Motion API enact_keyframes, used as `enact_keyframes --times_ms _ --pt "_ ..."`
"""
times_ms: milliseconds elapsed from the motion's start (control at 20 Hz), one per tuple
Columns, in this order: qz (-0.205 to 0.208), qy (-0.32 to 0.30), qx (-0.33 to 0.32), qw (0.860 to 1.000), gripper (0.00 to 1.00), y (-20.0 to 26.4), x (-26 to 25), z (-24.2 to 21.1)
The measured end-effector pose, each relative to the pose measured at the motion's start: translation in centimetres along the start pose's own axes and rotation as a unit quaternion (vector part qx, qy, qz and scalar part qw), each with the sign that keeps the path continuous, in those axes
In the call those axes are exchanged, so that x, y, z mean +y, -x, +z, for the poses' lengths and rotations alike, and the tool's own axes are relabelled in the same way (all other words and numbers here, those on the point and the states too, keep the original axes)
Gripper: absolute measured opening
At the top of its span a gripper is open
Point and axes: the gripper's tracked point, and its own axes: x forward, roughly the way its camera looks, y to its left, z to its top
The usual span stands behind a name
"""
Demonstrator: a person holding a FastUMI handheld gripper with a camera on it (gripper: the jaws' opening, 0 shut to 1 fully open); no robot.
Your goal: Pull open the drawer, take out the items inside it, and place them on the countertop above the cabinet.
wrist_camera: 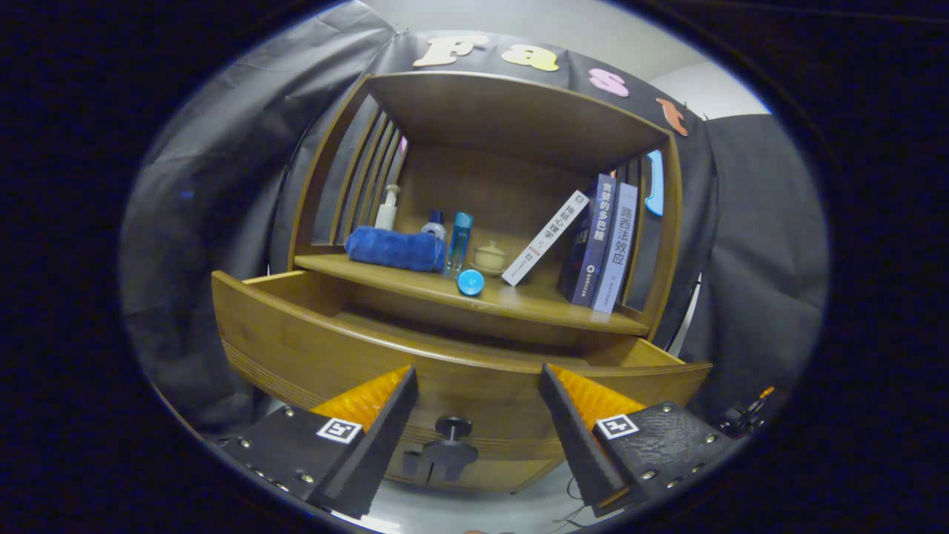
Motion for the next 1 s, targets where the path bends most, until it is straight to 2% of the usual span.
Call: enact_keyframes --times_ms 450,1000 --pt "-0.010 0.003 0.004 1.000 1.00 -5.6 0.6 0.3" --pt "-0.013 0.002 0.009 1.000 1.00 -8.6 0.6 0.5"
